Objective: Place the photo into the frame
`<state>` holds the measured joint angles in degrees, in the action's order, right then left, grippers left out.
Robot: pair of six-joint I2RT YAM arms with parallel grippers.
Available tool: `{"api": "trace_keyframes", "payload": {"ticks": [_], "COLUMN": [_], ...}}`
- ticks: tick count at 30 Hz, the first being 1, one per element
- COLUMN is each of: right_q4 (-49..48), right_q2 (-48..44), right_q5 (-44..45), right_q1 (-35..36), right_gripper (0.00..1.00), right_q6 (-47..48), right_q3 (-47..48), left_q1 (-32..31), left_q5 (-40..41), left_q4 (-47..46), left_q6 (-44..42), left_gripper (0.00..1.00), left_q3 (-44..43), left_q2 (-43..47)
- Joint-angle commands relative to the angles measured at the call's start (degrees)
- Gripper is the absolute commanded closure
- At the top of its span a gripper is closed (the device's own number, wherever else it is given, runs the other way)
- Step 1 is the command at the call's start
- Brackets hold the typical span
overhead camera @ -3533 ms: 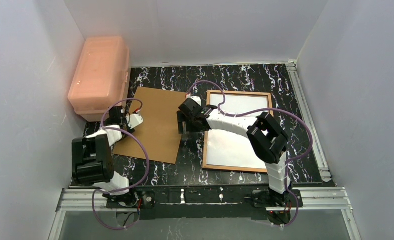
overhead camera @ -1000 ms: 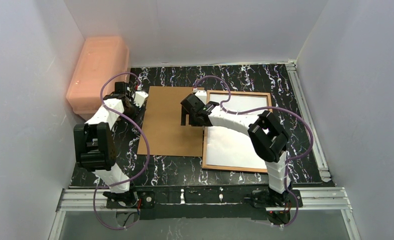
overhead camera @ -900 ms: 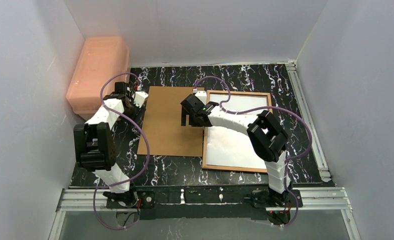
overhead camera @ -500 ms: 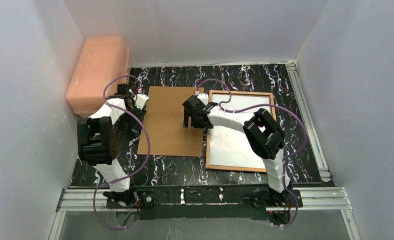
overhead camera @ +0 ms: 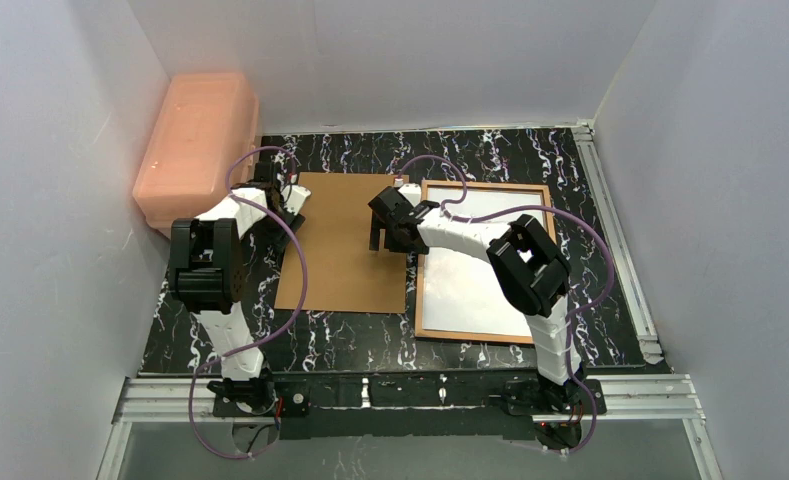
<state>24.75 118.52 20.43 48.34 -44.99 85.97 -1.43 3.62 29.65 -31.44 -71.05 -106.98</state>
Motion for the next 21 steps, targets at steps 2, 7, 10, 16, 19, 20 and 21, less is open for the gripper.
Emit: {"api": "trace_keyframes", "payload": {"ticks": [2, 7, 10, 16, 19, 20, 21], "right_q4": [2.8, 2.2, 1.1, -3.3, -6.9, -8.0, -9.4], "right_q2": [4.1, 5.0, 5.1, 3.3, 0.9, 0.3, -0.4], "right_q5": [-1.9, -4.3, -6.3, -12.8, -14.5, -15.3, -16.4], "right_q1": [-0.4, -0.3, 0.5, 0.7, 0.5, 0.3, 0.1], "right_gripper": [0.01, 0.01, 0.01, 0.01, 0.01, 0.01, 0.01], "right_q6": [-3.1, -5.8, -7.0, -10.8, -12.8, -13.8, -14.8], "right_q3": [3.4, 2.9, 3.1, 2.8, 1.4, 0.9, 0.2], "left_q1": [-0.4, -0.4, -0.4, -0.4, -0.4, -0.4, -0.4], "left_q5": [-3.2, -5.8, -5.8, -8.0, -10.0, -10.7, -11.5], "left_q4": [1.9, 3.1, 3.6, 4.0, 4.8, 5.1, 5.6], "left_q6": [2.6, 3.1, 2.6, 2.8, 2.7, 2.6, 2.5], "left_gripper": [0.49, 0.51, 0.54, 0.6, 0.63, 0.64, 0.65], "left_q3": [-1.1, -2.3, -2.7, -2.5, -2.6, -2.6, -2.7], "left_q2": [-2.9, -4.2, -5.5, -5.9, -6.0, -6.2, -6.4]}}
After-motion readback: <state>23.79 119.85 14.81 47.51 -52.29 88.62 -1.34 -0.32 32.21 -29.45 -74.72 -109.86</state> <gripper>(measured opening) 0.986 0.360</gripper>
